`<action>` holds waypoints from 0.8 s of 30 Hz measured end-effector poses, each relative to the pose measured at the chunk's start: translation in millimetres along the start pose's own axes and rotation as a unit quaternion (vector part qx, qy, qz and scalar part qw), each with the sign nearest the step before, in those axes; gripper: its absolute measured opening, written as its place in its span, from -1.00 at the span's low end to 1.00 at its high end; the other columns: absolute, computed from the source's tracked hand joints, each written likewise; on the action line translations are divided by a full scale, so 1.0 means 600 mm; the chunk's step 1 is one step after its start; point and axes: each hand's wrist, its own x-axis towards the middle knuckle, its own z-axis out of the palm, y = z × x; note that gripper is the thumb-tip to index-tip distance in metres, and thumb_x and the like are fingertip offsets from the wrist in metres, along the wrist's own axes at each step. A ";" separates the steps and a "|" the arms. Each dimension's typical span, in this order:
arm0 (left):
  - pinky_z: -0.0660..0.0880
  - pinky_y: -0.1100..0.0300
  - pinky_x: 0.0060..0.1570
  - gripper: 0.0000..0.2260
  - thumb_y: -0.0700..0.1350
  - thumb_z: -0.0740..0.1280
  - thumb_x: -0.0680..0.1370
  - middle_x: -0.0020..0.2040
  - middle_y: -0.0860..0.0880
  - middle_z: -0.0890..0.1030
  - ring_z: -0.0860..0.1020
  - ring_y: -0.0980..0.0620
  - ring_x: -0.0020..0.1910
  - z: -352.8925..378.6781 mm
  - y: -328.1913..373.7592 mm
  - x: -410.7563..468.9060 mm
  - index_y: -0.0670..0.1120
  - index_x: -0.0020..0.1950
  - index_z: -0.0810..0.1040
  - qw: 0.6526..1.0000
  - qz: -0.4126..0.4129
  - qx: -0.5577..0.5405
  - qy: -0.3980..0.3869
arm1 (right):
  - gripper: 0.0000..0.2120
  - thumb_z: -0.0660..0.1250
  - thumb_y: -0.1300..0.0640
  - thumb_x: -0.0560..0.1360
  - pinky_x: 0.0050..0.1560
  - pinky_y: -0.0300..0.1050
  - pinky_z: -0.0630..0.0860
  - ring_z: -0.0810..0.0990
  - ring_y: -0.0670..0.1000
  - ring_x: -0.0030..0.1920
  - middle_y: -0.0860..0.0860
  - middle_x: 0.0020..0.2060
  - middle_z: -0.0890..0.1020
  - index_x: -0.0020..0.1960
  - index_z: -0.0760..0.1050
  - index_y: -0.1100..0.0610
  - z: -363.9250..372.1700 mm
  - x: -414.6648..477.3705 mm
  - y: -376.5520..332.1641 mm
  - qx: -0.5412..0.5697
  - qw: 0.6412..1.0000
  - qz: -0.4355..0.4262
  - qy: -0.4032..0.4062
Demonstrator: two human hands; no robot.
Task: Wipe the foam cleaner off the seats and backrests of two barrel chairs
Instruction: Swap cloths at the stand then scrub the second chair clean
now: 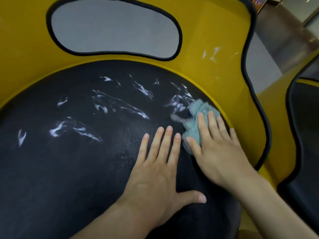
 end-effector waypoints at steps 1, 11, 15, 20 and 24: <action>0.05 -0.26 0.49 0.12 0.65 -0.11 0.41 0.64 -0.21 0.13 0.05 -0.17 0.64 0.002 0.000 -0.001 -0.21 0.63 0.15 1.000 -0.004 0.003 -0.008 | -0.29 -0.33 -0.34 0.58 0.58 0.18 -0.22 -0.36 0.04 0.59 0.01 0.59 -0.35 0.59 -0.44 -0.01 -0.007 0.032 -0.002 0.010 1.000 0.007 0.005; -0.07 -0.24 0.54 0.14 0.66 -0.13 0.39 0.67 -0.20 -0.06 -0.14 -0.13 0.65 -0.018 0.004 -0.003 -0.18 0.66 -0.05 0.998 -0.028 0.014 -0.054 | -0.23 -0.12 -0.32 0.64 0.60 0.07 -0.10 -0.16 0.06 0.62 0.09 0.64 -0.12 0.64 -0.22 0.12 -0.021 0.150 0.003 0.072 0.995 -0.028 0.070; 0.10 -0.25 0.46 0.10 0.64 -0.08 0.42 0.62 -0.23 0.20 0.13 -0.18 0.62 -0.003 0.001 -0.002 -0.23 0.61 0.22 1.000 0.004 0.008 -0.023 | -0.31 -0.17 -0.24 0.66 0.60 0.09 -0.10 -0.18 0.05 0.62 0.06 0.64 -0.14 0.64 -0.28 0.08 -0.011 0.056 0.010 0.035 0.996 -0.055 0.065; 0.09 -0.24 0.46 0.11 0.65 -0.05 0.42 0.61 -0.23 0.20 0.14 -0.19 0.62 -0.003 0.001 -0.003 -0.23 0.60 0.22 1.000 0.003 0.015 -0.018 | -0.31 -0.21 -0.22 0.64 0.48 0.17 0.28 0.24 0.13 0.56 0.12 0.56 0.27 0.63 0.10 0.16 0.031 -0.088 0.022 -0.016 0.995 -0.088 0.039; 0.09 -0.23 0.46 0.11 0.65 -0.07 0.42 0.62 -0.24 0.19 0.13 -0.18 0.62 0.000 0.000 -0.002 -0.23 0.60 0.22 1.000 -0.002 0.005 -0.006 | -0.29 -0.22 -0.23 0.65 0.31 0.21 0.46 0.43 0.18 0.45 0.14 0.46 0.44 0.56 0.29 0.19 0.035 -0.108 0.018 -0.019 0.997 -0.072 0.010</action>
